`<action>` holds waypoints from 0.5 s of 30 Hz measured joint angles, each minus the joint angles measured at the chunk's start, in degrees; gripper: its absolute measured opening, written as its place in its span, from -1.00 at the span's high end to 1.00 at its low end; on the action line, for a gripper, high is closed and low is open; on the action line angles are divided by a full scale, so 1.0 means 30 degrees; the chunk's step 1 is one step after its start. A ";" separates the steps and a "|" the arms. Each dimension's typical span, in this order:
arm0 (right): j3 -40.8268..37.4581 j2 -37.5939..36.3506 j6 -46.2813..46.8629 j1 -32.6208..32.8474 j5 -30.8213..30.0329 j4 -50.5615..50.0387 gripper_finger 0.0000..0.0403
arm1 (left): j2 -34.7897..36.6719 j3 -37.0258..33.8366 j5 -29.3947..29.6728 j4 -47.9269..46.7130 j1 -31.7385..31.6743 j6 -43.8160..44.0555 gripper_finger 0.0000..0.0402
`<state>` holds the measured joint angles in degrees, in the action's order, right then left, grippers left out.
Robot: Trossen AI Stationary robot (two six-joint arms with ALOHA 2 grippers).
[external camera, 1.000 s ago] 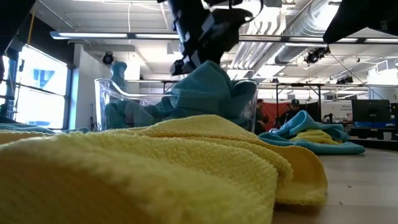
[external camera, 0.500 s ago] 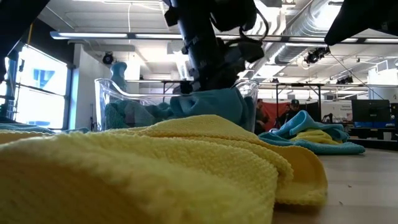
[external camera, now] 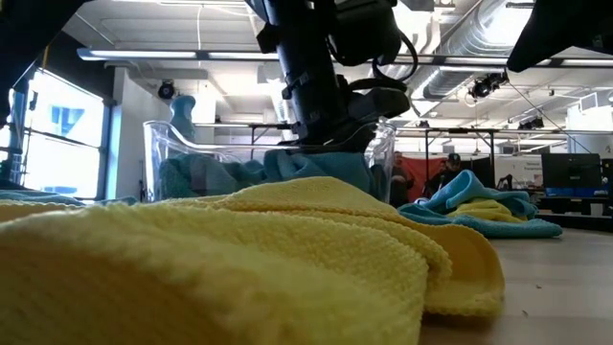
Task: Sort microfiber towel by color & place in baskets
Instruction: Put the blue microfiber cloth into the bottom transparent bin
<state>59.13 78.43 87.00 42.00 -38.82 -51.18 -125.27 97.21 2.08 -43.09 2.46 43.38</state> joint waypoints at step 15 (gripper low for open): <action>0.0000 0.0000 -0.0160 0.0000 0.0006 -0.0078 1.00 | 0.2621 -0.0015 0.0486 -0.1027 0.0109 0.0021 0.45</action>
<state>59.13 78.43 86.52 42.00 -38.81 -51.42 -117.41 97.17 3.54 -46.17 2.79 43.44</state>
